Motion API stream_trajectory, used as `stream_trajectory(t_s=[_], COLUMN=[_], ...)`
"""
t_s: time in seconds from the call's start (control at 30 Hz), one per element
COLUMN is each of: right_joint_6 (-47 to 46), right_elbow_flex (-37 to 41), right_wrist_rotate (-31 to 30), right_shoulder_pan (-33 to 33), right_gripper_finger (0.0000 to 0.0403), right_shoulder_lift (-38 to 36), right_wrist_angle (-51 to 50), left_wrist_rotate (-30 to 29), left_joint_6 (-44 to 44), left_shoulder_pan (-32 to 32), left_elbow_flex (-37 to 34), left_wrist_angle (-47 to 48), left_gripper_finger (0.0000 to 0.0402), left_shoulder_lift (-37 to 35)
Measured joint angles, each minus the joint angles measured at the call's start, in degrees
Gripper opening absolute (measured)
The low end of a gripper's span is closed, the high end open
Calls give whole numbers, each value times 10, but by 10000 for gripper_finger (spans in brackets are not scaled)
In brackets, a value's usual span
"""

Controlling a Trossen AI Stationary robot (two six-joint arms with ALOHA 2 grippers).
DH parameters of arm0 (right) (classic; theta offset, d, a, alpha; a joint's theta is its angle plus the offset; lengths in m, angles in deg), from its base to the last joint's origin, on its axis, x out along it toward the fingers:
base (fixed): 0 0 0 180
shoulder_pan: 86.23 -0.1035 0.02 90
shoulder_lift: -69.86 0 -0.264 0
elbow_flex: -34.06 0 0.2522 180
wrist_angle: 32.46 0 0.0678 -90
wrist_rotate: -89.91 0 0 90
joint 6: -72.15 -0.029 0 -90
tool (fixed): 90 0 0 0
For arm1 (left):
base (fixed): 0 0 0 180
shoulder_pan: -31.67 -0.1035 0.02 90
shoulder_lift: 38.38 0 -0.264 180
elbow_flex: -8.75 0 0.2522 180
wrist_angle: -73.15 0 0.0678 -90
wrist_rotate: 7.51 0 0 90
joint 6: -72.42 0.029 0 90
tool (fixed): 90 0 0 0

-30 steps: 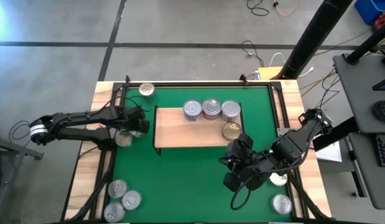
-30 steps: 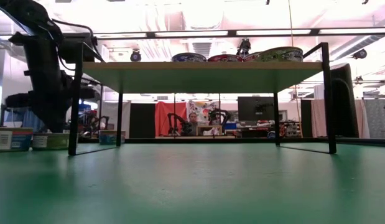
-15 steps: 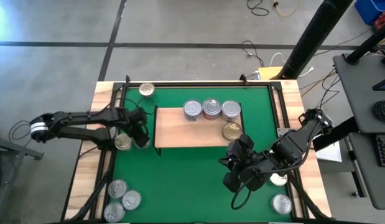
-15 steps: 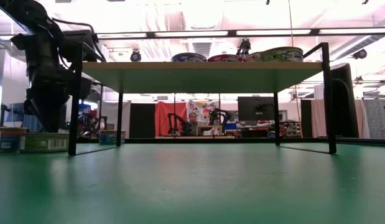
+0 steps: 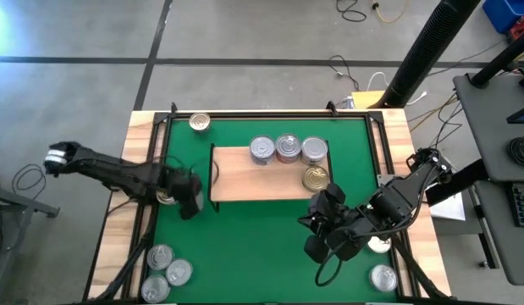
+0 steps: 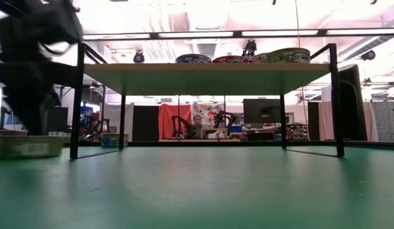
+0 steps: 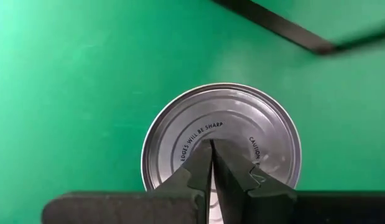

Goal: Stack canned seafood by type on shelf
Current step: Stack the green tuna can on top of the green tuna can on the shelf

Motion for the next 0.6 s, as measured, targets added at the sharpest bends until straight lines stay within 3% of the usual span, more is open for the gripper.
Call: stream_trajectory(t_s=[0.33, 0.6], right_joint_6=[4, -51], right_elbow_flex=[0, 18], right_wrist_rotate=[-1, -1], right_shoulder_pan=[-29, -52], right_gripper_finger=[9, 12], right_shoulder_lift=[0, 3], right_wrist_angle=[-1, 0], left_wrist_rotate=[-42, -66], left_joint_6=[-88, -110], left_shoulder_pan=[288, 377], left_elbow_flex=[1, 68], left_wrist_angle=[-63, -120], left_gripper_finger=[0, 0], left_shoulder_lift=[17, 151])
